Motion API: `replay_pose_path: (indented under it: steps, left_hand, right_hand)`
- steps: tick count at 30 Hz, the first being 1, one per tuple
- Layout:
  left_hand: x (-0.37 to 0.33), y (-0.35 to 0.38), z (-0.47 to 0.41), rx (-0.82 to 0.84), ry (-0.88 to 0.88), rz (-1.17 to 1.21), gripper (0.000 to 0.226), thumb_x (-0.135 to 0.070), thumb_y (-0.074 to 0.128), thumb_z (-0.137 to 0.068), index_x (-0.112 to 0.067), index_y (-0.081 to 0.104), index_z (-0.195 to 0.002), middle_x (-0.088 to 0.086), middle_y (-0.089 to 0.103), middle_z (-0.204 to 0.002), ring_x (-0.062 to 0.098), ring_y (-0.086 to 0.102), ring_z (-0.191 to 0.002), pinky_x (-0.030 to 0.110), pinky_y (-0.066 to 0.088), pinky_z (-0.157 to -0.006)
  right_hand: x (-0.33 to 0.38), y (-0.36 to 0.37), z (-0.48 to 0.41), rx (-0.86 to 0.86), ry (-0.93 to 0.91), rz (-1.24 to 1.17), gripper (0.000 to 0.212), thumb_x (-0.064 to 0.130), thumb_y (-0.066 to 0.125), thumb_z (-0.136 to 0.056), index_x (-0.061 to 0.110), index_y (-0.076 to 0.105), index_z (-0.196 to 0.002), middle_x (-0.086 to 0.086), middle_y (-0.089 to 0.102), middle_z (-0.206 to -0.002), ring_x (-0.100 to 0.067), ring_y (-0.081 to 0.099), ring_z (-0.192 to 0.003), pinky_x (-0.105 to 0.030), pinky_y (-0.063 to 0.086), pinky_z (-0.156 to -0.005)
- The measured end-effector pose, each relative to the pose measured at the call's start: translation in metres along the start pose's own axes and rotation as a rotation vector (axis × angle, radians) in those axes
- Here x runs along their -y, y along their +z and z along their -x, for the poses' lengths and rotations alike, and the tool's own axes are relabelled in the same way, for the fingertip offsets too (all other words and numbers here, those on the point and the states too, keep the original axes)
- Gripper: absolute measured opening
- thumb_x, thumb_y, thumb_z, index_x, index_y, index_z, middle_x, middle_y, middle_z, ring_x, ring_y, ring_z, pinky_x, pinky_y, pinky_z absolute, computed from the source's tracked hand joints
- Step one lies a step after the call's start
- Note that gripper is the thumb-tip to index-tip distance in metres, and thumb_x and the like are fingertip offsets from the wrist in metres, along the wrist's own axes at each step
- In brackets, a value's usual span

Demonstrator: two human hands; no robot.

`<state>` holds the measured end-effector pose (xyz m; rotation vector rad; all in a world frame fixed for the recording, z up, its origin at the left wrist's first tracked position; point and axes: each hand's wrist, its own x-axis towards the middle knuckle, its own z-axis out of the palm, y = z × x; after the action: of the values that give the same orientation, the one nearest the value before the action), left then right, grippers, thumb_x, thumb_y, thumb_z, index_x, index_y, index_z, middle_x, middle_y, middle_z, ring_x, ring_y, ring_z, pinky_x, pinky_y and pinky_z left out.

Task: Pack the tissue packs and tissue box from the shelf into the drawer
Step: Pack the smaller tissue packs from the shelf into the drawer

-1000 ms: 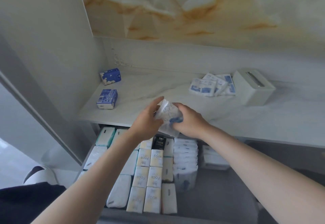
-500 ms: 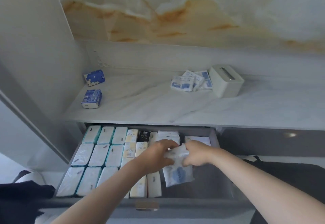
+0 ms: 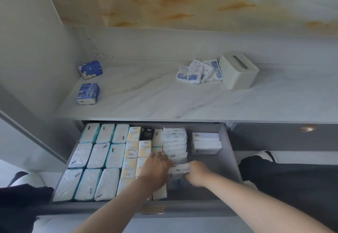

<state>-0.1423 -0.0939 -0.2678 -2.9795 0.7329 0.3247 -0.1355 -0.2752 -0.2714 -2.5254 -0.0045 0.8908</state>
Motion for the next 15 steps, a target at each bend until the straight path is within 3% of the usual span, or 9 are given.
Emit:
replay_pose_path:
  steps: [3,5,8,9,11,13,15]
  left_hand:
    - [-0.004,0.004,-0.004,-0.061,-0.004,0.044,0.051,-0.044,0.053,-0.091,-0.021,0.041,-0.135,0.005,0.042,-0.136,0.025,0.037,-0.122,0.037,0.033,-0.104]
    - [-0.006,0.006,-0.005,-0.032,-0.01,0.046,0.068,-0.047,0.049,-0.092,-0.019,0.021,-0.148,0.009,0.02,-0.153,0.03,0.021,-0.14,0.043,0.025,-0.114]
    - [-0.007,0.014,-0.009,0.074,-0.029,-0.023,0.078,-0.042,0.039,-0.099,-0.017,-0.01,-0.156,0.007,-0.011,-0.163,0.031,-0.009,-0.15,0.047,0.007,-0.122]
    - [-0.007,0.016,-0.011,0.082,-0.033,-0.039,0.079,-0.039,0.039,-0.1,-0.017,-0.013,-0.155,0.008,-0.013,-0.163,0.031,-0.012,-0.15,0.047,0.006,-0.122]
    - [-0.009,0.017,-0.015,0.06,-0.043,-0.027,0.08,-0.032,0.045,-0.098,-0.016,-0.009,-0.155,0.009,-0.007,-0.164,0.031,-0.007,-0.15,0.046,0.009,-0.122]
    - [-0.01,0.017,-0.017,0.01,-0.057,0.017,0.079,-0.027,0.049,-0.096,-0.016,-0.002,-0.156,0.009,0.006,-0.163,0.031,0.002,-0.15,0.044,0.015,-0.12]
    - [-0.01,0.016,-0.017,-0.007,-0.067,0.027,0.077,-0.032,0.048,-0.096,-0.016,0.001,-0.156,0.008,0.007,-0.163,0.03,0.004,-0.15,0.044,0.015,-0.12]
  right_hand:
    - [0.0,0.006,-0.009,0.021,0.104,-0.107,0.025,0.03,0.061,-0.087,0.017,0.072,-0.105,-0.002,0.07,-0.103,-0.022,0.064,-0.092,-0.024,0.043,-0.068]
    - [0.0,0.01,-0.014,-0.003,0.161,-0.204,0.03,0.03,0.06,-0.083,0.018,0.068,-0.109,-0.002,0.069,-0.107,-0.021,0.066,-0.094,-0.024,0.049,-0.066]
    - [-0.007,0.019,-0.025,-0.047,0.254,-0.408,0.07,0.025,0.065,-0.078,0.021,0.041,-0.143,-0.006,0.058,-0.134,-0.024,0.064,-0.104,-0.032,0.06,-0.067]
    - [-0.007,0.019,-0.026,-0.062,0.285,-0.449,0.083,0.021,0.066,-0.079,0.024,0.025,-0.152,-0.006,0.053,-0.14,-0.026,0.063,-0.108,-0.036,0.061,-0.072]
    - [-0.004,0.017,-0.023,-0.075,0.294,-0.481,0.09,0.01,0.06,-0.085,0.032,0.011,-0.157,-0.005,0.049,-0.144,-0.026,0.061,-0.112,-0.036,0.059,-0.083]
    - [0.002,0.014,-0.015,-0.033,0.181,-0.489,0.084,0.0,0.052,-0.089,0.035,0.014,-0.156,0.0,0.049,-0.143,-0.019,0.057,-0.109,-0.024,0.054,-0.078]
    - [0.006,0.014,-0.008,-0.041,0.107,-0.512,0.08,-0.004,0.048,-0.091,0.036,0.021,-0.154,0.005,0.049,-0.143,-0.013,0.053,-0.11,-0.023,0.052,-0.085]
